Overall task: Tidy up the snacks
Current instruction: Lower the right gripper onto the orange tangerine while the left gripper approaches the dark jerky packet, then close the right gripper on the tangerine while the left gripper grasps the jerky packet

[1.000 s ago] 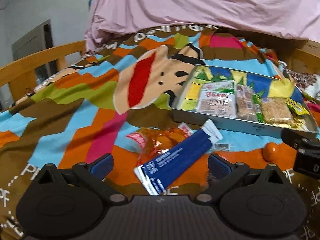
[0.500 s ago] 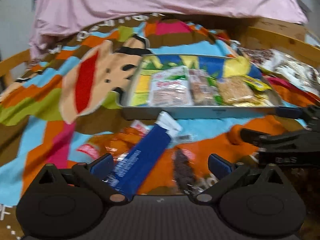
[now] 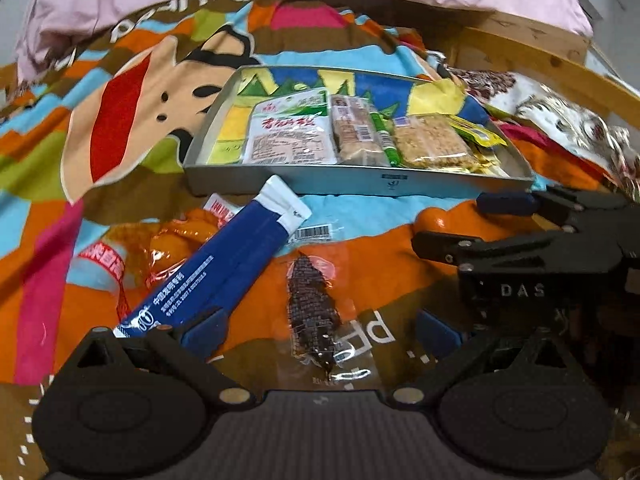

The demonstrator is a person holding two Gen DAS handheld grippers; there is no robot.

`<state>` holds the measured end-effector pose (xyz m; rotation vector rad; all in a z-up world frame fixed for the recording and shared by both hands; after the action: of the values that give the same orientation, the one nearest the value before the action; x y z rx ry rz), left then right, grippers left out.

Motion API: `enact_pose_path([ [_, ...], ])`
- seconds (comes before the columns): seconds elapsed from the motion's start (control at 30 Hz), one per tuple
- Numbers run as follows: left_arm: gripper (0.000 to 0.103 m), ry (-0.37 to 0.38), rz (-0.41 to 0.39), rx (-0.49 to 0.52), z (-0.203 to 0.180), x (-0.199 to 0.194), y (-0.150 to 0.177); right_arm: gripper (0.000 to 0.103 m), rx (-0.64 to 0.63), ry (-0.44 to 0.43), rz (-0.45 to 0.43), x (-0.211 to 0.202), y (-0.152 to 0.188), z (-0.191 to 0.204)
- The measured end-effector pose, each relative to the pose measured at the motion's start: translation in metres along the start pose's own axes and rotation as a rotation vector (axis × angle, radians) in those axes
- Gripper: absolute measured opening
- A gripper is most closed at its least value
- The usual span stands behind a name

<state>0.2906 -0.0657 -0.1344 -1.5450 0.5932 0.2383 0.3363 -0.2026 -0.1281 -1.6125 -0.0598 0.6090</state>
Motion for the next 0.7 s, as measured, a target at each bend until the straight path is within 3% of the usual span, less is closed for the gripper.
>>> enact_pose_path([
  [0.33, 0.094, -0.050, 0.025, -0.011, 0.004, 0.013, 0.003, 0.058, 0.017, -0.023, 0.025, 0.006, 0.006, 0.004],
  [0.53, 0.078, -0.069, 0.008, -0.054, 0.010, 0.013, 0.002, 0.041, -0.004, -0.037, 0.040, 0.008, 0.008, 0.011],
  [0.7, 0.064, -0.102, -0.005, -0.037, 0.002, 0.011, 0.000, 0.036, -0.009, -0.027, 0.051, 0.007, 0.007, 0.010],
])
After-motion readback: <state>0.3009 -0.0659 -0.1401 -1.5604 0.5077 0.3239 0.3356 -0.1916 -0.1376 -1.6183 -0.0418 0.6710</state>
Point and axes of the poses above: each gripper's, at about its wrist camera, not at the fingertips, and x roughly the way its jaws point, z to its left, y to its underside, the point moved 8 cm from there along x, roughly the way its jaws point, and after that the axes turned 14 degrees about -z, right-handed, at the moved point
